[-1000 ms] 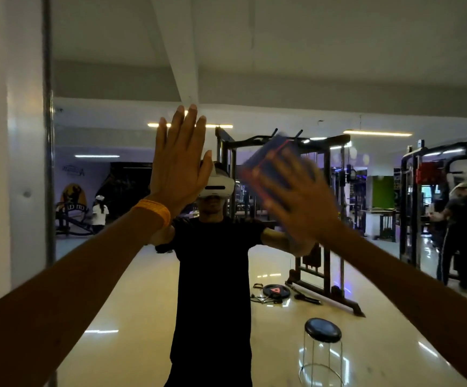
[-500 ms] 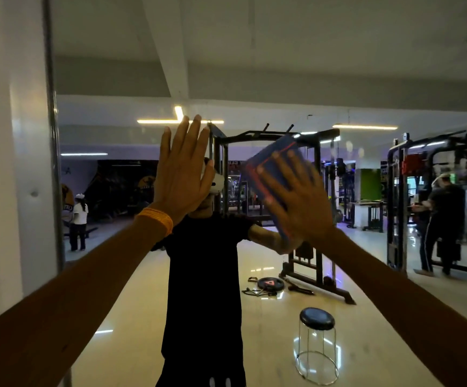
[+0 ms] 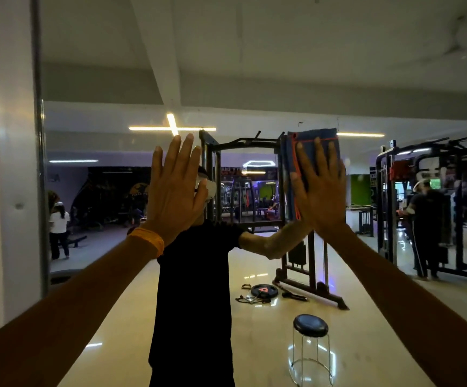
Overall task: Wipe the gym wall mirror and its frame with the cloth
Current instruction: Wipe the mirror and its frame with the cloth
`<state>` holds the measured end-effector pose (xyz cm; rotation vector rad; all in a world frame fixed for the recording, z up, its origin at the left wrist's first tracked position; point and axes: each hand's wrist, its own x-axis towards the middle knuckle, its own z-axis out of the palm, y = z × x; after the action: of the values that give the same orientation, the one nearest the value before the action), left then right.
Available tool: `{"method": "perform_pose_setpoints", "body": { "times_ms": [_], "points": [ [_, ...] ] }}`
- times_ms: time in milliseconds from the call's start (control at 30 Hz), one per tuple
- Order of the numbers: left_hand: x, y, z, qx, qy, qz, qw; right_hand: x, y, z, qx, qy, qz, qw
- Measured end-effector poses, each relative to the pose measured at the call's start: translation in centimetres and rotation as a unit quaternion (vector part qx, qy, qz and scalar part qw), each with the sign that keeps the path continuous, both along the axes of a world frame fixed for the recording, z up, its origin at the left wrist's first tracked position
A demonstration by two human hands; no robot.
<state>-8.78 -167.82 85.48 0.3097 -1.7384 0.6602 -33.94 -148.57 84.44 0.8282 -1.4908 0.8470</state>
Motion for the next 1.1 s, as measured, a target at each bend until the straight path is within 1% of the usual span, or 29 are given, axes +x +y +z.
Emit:
{"method": "perform_pose_setpoints", "body": {
  "times_ms": [33,67,100,133,167,200,233,267,333,367,400,433,467,500,567,600,633,667,733,767,800,833,867,900,967,1000,1033,1067,1100],
  "points": [
    [-0.3,0.4,0.3,-0.005,-0.003,-0.002,1.0,0.8,-0.6,-0.6,-0.008,-0.01,-0.012,1.0],
    [-0.6,0.8,0.8,-0.011,-0.007,-0.004,1.0,1.9,-1.5,-1.9,0.022,0.014,-0.023,0.999],
    [-1.0,1.3,1.4,-0.015,-0.011,-0.005,1.0,2.7,-2.1,-3.4,0.08,0.073,-0.02,0.994],
    [-1.5,1.8,2.0,-0.015,-0.015,-0.002,1.0,2.9,-2.1,-4.5,0.149,0.141,-0.006,0.979],
    [-2.0,2.2,2.6,-0.014,-0.015,0.002,1.0,2.2,-1.6,-4.5,0.203,0.197,0.0,0.959],
    [-2.4,2.6,3.2,-0.015,-0.013,0.005,1.0,1.0,-0.7,-3.5,0.231,0.229,0.001,0.946],
    [-2.8,2.9,3.7,-0.016,-0.011,0.008,1.0,-0.3,0.1,-2.0,0.228,0.229,-0.004,0.946],
    [-3.2,3.1,4.2,-0.018,-0.009,0.013,1.0,-1.8,1.0,-0.2,0.194,0.195,-0.007,0.961],
    [-3.6,3.2,4.9,-0.017,-0.004,0.025,1.0,-4.1,2.8,3.9,0.081,0.056,-0.004,0.995],
    [-3.8,3.2,5.1,-0.015,-0.005,0.028,0.999,-4.5,3.3,5.4,0.025,-0.015,0.004,1.0],
    [-3.9,3.3,5.3,-0.011,-0.008,0.029,0.999,-4.0,3.0,6.2,-0.016,-0.054,0.004,0.998],
    [-4.0,3.2,5.3,-0.006,-0.009,0.029,1.0,-2.8,2.2,6.1,-0.03,-0.059,-0.01,0.998],
    [-4.1,3.1,5.4,-0.003,-0.008,0.029,1.0,-1.6,1.2,5.4,-0.012,-0.033,-0.025,0.999],
    [-4.2,3.0,5.4,-0.003,-0.007,0.029,1.0,-0.4,0.2,4.2,0.033,0.024,-0.029,0.999],
    [-4.3,2.9,5.3,-0.007,-0.008,0.034,0.999,0.2,-0.3,2.4,0.156,0.157,-0.016,0.975],
    [-4.3,2.9,5.3,-0.008,-0.009,0.04,0.999,-0.5,0.4,2.9,0.2,0.202,-0.017,0.959],
    [-4.3,2.8,5.3,-0.009,-0.01,0.045,0.999,-1.7,1.2,4.6,0.209,0.218,-0.022,0.953],
    [-4.3,2.8,5.3,-0.01,-0.011,0.046,0.999,-3.0,1.9,6.7,0.19,0.201,-0.028,0.961],
    [-4.3,2.6,5.2,-0.012,-0.005,0.034,0.999,-5.2,3.6,11.6,0.086,0.085,-0.013,0.993],
    [-4.4,2.6,5.3,-0.015,0.0,0.024,1.0,-5.6,4.0,13.3,0.027,0.018,-0.001,0.999],
    [-4.4,2.7,5.6,-0.021,0.005,0.017,1.0,-5.1,3.6,14.3,-0.018,-0.023,0.002,1.0],
    [-4.5,2.9,6.1,-0.027,0.012,0.012,0.999,-3.9,2.5,14.4,-0.035,-0.031,-0.007,0.999],
    [-4.6,3.2,6.8,-0.031,0.021,0.004,0.999,-2.6,1.2,13.8,-0.017,-0.008,-0.013,1.0],
    [-4.8,3.6,7.5,-0.027,0.031,-0.007,0.999,-1.3,0.1,12.8,0.026,0.045,-0.01,0.999],
    [-5.2,4.3,9.0,0.0,0.05,-0.025,0.998,-0.7,-0.8,11.2,0.116,0.174,0.004,0.978],
    [-5.5,4.6,9.7,0.012,0.054,-0.026,0.998,-1.4,-0.3,11.6,0.141,0.212,0.007,0.967],
    [-5.8,4.7,10.2,0.018,0.054,-0.024,0.998,-2.5,0.5,12.6,0.14,0.221,0.008,0.965],
    [-6.0,4.8,10.5,0.019,0.052,-0.018,0.998,-3.9,1.4,13.9,0.115,0.198,0.004,0.973],
    [-6.2,4.7,10.6,0.017,0.052,-0.011,0.998,-5.3,2.4,15.1,0.074,0.145,-0.002,0.987]
  ]
}}
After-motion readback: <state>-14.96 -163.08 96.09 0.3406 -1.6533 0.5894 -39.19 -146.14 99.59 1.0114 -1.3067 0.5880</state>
